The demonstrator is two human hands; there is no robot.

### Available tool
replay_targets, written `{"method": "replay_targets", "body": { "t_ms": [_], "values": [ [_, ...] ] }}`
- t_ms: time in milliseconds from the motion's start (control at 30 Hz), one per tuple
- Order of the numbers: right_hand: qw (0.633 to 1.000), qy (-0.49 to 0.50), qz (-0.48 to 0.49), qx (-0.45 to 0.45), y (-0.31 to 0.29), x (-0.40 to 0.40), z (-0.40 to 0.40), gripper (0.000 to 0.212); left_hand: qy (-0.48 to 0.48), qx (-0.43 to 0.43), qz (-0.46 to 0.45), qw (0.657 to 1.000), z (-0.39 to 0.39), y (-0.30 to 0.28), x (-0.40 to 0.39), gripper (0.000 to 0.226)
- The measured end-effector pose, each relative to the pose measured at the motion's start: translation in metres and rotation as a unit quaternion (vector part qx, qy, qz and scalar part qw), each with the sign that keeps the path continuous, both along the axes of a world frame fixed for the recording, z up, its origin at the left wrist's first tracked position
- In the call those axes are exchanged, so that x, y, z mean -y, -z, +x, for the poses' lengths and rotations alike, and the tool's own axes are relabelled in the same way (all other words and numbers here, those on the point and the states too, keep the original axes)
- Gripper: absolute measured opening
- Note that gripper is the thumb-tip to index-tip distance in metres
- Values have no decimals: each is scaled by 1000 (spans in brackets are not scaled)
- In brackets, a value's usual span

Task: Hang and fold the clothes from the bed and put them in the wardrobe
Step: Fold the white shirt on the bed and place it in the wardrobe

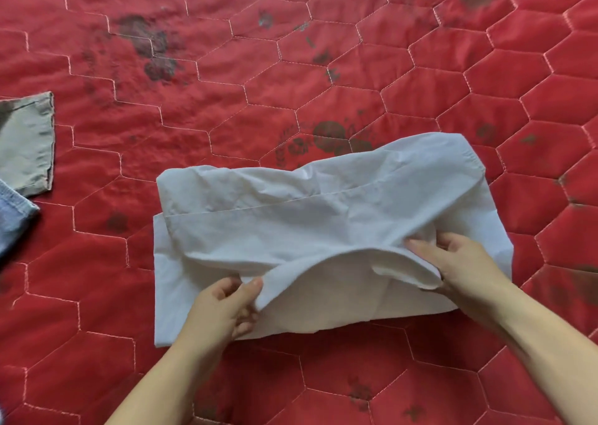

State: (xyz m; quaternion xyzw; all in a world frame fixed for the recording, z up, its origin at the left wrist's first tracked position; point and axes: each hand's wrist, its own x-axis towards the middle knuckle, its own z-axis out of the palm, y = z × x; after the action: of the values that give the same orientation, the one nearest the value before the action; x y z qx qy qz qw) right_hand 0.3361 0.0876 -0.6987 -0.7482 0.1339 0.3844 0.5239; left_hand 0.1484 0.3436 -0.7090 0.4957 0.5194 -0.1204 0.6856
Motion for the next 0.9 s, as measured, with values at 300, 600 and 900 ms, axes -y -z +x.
{"method": "replay_targets", "body": {
  "t_ms": [300,600,900],
  "values": [
    [951,79,-206,218,-13,0,66,67,134,79,537,829,50,-22,21,17],
    [939,52,-106,322,-10,-13,94,48,413,-54,515,749,100,27,-15,81],
    [857,-9,-317,407,22,-11,81,18,402,-57,542,736,73,39,-20,90]
  ]
}}
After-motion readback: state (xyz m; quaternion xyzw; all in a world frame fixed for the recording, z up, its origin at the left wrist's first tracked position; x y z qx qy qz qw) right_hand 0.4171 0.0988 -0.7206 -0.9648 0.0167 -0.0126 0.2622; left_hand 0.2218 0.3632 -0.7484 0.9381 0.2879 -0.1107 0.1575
